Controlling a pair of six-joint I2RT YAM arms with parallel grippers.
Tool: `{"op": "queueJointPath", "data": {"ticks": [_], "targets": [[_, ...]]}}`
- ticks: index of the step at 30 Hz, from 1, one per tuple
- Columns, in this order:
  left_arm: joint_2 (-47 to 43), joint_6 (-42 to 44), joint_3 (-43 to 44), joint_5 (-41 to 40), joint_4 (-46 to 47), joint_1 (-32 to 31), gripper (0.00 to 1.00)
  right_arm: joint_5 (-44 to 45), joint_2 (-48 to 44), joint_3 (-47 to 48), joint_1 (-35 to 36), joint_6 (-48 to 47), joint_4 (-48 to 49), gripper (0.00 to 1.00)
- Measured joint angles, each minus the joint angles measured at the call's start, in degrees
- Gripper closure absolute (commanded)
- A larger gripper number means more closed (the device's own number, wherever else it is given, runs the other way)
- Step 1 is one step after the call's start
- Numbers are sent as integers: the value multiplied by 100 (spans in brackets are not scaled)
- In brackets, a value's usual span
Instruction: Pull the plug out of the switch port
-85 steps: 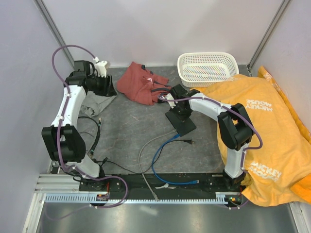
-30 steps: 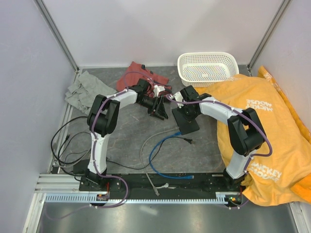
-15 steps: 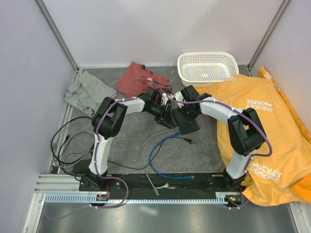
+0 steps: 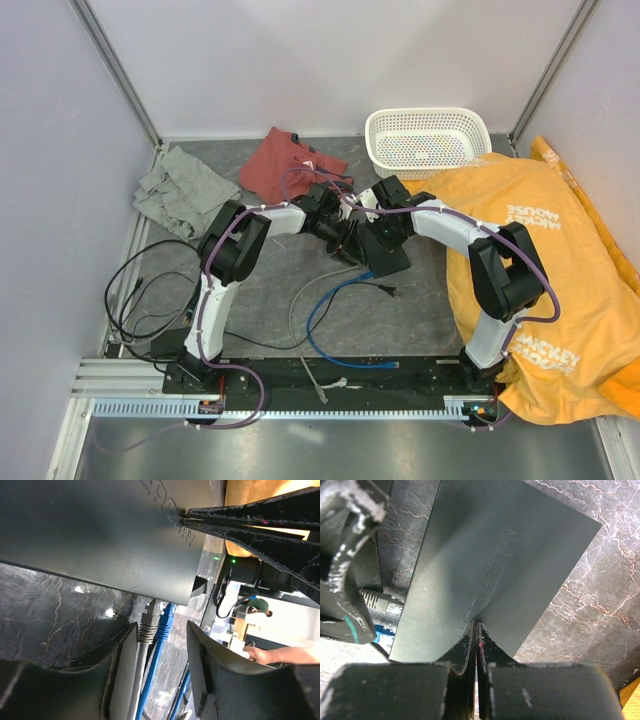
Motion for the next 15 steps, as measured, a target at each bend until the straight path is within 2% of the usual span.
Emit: {"op": "queueJointPath", "data": {"ticks": [15], "targets": [[-22,-302,4,-284,-20,-17,51,0,-4,-26,0,-2,26,100]]}}
